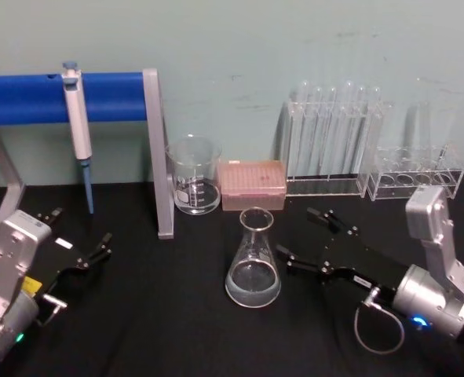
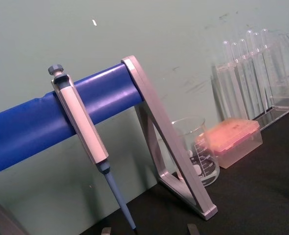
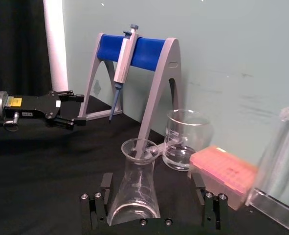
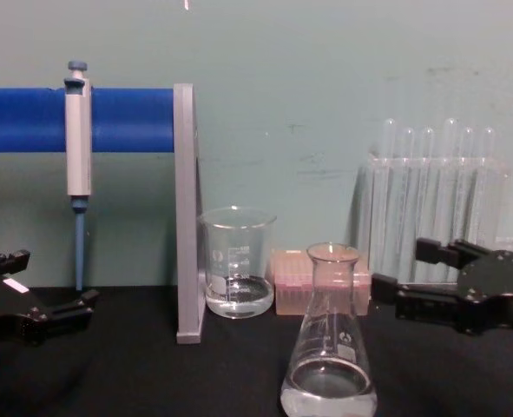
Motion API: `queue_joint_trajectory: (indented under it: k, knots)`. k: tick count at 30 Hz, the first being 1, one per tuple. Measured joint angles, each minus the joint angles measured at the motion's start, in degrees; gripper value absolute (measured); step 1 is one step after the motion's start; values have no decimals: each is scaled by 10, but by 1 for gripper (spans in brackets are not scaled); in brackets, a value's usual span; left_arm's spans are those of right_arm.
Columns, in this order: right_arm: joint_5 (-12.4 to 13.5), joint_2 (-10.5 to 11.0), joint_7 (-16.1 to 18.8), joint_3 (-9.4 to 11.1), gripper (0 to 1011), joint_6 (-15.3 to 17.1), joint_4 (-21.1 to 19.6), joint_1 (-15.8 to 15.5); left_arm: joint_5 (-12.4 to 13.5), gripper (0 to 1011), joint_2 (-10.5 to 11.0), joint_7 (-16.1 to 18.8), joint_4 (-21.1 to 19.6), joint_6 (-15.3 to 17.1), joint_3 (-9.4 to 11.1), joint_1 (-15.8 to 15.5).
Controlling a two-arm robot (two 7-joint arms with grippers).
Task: Grasp the erlenmeyer flask with one hand, shake it three times, then place it back.
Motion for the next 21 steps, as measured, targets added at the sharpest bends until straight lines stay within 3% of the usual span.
queue_joint_trajectory:
  k: [11,21]
  knots:
    - [1,-38,29,-12,1000,4,64,46,0,1001,0,0,0,0,0,0]
    - [2,-58,46,-22,1000,3,107,76,0,1001,0,0,0,0,0,0]
